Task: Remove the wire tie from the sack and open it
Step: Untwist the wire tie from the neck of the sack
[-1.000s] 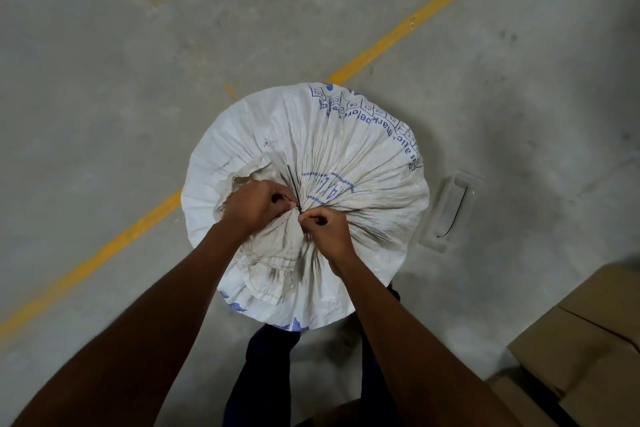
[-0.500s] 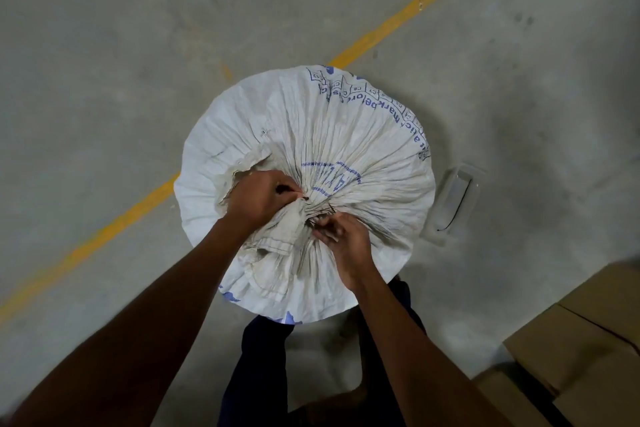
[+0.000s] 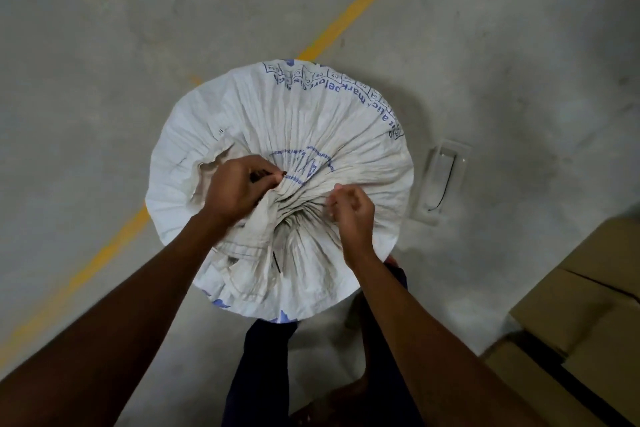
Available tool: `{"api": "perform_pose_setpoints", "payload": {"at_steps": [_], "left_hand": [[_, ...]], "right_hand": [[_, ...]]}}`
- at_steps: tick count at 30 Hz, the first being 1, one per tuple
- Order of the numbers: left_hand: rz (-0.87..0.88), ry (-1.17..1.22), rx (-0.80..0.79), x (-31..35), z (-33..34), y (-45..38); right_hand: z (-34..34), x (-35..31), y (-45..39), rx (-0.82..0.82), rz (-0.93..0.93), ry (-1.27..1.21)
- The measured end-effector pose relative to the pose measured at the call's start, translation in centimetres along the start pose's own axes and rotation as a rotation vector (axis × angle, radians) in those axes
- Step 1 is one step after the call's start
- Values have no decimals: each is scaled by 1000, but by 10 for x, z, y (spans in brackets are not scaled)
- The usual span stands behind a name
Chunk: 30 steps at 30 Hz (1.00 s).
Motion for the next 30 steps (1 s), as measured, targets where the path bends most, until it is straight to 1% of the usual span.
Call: {"api": "perform_pose_setpoints", "payload": {"at_steps": [2, 3, 6, 8, 11, 15, 19, 22, 26, 28, 30], "left_hand": [[15, 34, 26, 14, 1, -6], [24, 41, 24, 21, 3, -8], [53, 76, -13, 35, 14, -12], [44, 124, -42, 38, 22, -12], [13, 168, -62, 37, 30, -10], [-16, 175, -57, 36, 30, -12], [-1, 108, -97, 41, 32, -12], [17, -35, -126, 43, 31, -11], [41, -297, -108, 56, 25, -12], [103, -439, -91, 69, 25, -16], [191, -504, -117, 85, 30, -26]], "right_hand": [[2, -16, -10, 78, -198, 132], [4, -23, -14, 91, -284, 193], [17, -45, -22, 46, -410, 237], [26, -56, -27, -51, -433, 259], [32, -55, -33, -184, -438, 341], [27, -45, -36, -258, -458, 459], [22, -41, -38, -310, -511, 555], [12, -49, -44, -265, -610, 619], [-23, -65, -65, -127, -646, 612], [-49, -71, -77, -55, -648, 610], [-81, -77, -87, 32, -647, 616]]}}
Point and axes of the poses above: each hand's wrist, its own y-axis away from the middle knuckle, its own z-axis out of the palm, x = y × z, the point moved 4 cm from there along -y, towards the middle knuckle, and after that the axes turned 7 degrees about -z, right-handed, at the moved point
